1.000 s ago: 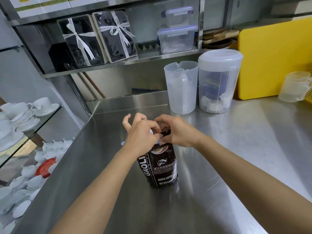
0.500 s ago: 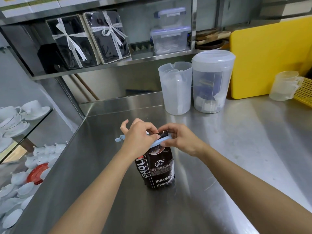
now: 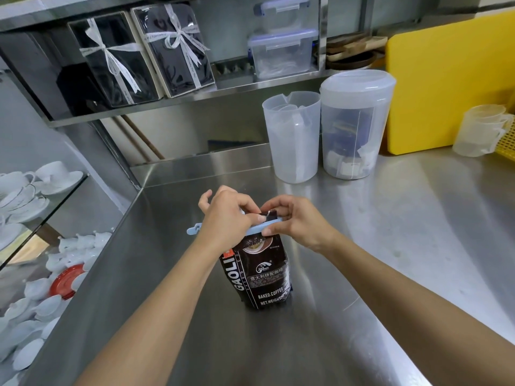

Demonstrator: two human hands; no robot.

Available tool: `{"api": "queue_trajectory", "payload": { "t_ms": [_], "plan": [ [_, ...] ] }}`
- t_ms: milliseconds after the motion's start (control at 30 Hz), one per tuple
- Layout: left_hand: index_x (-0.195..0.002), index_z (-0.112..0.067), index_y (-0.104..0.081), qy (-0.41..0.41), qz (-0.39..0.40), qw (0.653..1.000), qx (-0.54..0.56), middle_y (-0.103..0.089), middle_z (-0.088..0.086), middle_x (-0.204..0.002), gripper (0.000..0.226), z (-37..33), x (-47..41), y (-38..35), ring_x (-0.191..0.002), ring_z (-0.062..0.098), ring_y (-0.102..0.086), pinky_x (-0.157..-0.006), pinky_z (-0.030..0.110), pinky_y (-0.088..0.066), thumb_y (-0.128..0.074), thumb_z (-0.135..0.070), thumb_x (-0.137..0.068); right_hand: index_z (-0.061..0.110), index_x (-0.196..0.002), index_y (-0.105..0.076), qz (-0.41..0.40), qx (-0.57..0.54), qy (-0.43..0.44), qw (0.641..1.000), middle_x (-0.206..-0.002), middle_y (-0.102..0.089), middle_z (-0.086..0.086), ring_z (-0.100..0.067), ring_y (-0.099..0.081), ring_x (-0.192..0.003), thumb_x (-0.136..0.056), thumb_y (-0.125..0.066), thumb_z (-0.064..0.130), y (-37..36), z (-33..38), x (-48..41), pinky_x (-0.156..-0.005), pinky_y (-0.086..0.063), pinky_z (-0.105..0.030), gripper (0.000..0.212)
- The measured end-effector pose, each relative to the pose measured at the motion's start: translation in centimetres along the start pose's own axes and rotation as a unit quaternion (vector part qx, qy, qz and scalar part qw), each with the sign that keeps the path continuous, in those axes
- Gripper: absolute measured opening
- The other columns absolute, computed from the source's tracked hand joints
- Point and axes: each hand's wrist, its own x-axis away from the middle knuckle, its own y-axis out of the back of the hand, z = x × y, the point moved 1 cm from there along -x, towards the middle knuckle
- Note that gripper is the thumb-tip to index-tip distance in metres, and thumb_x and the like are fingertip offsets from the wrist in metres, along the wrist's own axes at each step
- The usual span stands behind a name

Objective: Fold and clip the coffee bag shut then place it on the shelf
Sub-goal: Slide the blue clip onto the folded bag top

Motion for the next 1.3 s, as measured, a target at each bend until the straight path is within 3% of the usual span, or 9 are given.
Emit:
{"api": "queue_trajectory", "payload": {
  "t_ms": [67,167,333,433,567,733,933,1167,1300],
  "plan": [
    [-0.076,-0.01,-0.072,-0.007,0.003,1.0,0.009,-0.04,-0.018,-0.074,0.007,0.1,-0.1,-0.3,-0.068,-0.04,-0.009,-0.113,0.045,-0.008,-0.072,-0.017,-0.074,0.02,-0.086,-0.055,-0.013,-0.011,-0.007,1.0,-0.074,-0.066,-0.004,-0.008,-0.065,-0.063,-0.063,-0.072,-0.011,0.1,-0.3,-0.1,-0.066,-0.053,-0.021,0.042],
    [-0.075,-0.009,-0.072,-0.011,0.005,1.0,0.017,-0.043,-0.019,-0.073,0.006,0.3,-0.4,-0.7,-0.069,-0.042,-0.007,-0.113,0.044,-0.008,-0.072,-0.015,-0.074,0.02,-0.087,-0.052,-0.019,-0.022,-0.014,1.0,-0.073,-0.067,-0.004,-0.015,-0.065,-0.065,-0.062,-0.072,-0.011,0.2,-0.6,-0.2,-0.071,-0.052,-0.03,0.045],
    [-0.071,-0.015,-0.07,-0.031,0.021,0.999,-0.01,-0.049,-0.02,-0.073,0.005,0.4,-0.9,-0.7,-0.092,-0.013,-0.035,-0.113,0.039,-0.001,-0.072,-0.02,-0.073,0.019,-0.081,-0.051,-0.031,-0.023,-0.006,0.999,-0.067,-0.068,0.0,-0.013,-0.065,-0.06,-0.061,-0.073,-0.012,0.3,-0.7,0.0,-0.063,-0.053,-0.025,0.042],
    [-0.078,-0.032,-0.068,-0.054,0.055,0.994,-0.082,-0.058,-0.016,-0.09,0.011,0.9,-0.8,0.0,-0.106,0.003,-0.038,-0.11,0.043,0.001,-0.072,-0.037,-0.07,0.018,-0.08,-0.05,-0.024,-0.028,0.0,0.999,-0.066,-0.069,0.001,-0.011,-0.065,-0.057,-0.062,-0.072,-0.013,0.6,-0.6,0.1,-0.06,-0.054,-0.021,0.042],
    [-0.096,-0.038,-0.063,-0.036,0.068,0.987,-0.141,-0.06,-0.018,-0.097,0.034,2.8,-0.5,1.5,-0.101,0.001,-0.04,-0.11,0.044,0.007,-0.07,-0.051,-0.066,0.016,-0.079,-0.049,-0.017,-0.025,-0.002,1.0,-0.053,-0.067,0.006,-0.007,-0.064,-0.053,-0.064,-0.069,-0.016,0.8,-0.4,-0.1,-0.053,-0.051,-0.016,0.041],
    [-0.082,-0.033,-0.069,-0.068,0.028,0.985,-0.157,-0.072,-0.008,-0.075,0.017,3.5,0.2,1.5,-0.091,0.003,-0.054,-0.108,0.038,0.008,-0.065,-0.047,-0.073,0.017,-0.077,-0.05,-0.022,-0.008,0.008,1.0,-0.065,-0.065,-0.001,-0.01,-0.064,-0.056,-0.063,-0.07,-0.014,0.5,-0.3,-0.4,-0.057,-0.053,-0.019,0.04],
    [-0.082,-0.033,-0.07,-0.078,0.013,0.987,-0.141,-0.073,-0.006,-0.074,0.017,4.2,0.4,1.3,-0.086,-0.001,-0.052,-0.107,0.037,0.007,-0.062,-0.047,-0.076,0.017,-0.074,-0.061,-0.003,-0.028,0.017,0.999,-0.072,-0.068,-0.001,-0.012,-0.065,-0.068,-0.066,-0.071,-0.007,1.2,-0.4,-0.5,-0.069,-0.053,-0.019,0.028],
    [-0.085,-0.033,-0.071,-0.094,0.002,0.987,-0.127,-0.074,-0.005,-0.076,0.017,4.7,0.2,0.9,-0.088,-0.008,-0.048,-0.104,0.029,0.011,-0.06,-0.044,-0.079,0.002,-0.077,-0.071,-0.081,-0.005,0.047,0.996,-0.055,-0.069,0.012,0.0,-0.061,-0.061,-0.07,-0.067,-0.007,2.4,-0.2,-0.7,-0.065,-0.048,-0.01,0.012],
    [-0.089,-0.03,-0.072,-0.108,-0.007,0.986,-0.129,-0.071,-0.007,-0.083,0.018,5.0,0.0,1.0,-0.1,0.004,-0.049,-0.109,0.037,0.01,-0.06,-0.04,-0.081,0.003,-0.072,-0.071,-0.083,0.015,0.048,0.995,-0.053,-0.068,0.013,-0.001,-0.06,-0.059,-0.069,-0.068,-0.006,2.3,0.1,-1.0,-0.064,-0.047,-0.009,0.009]
  ]
}}
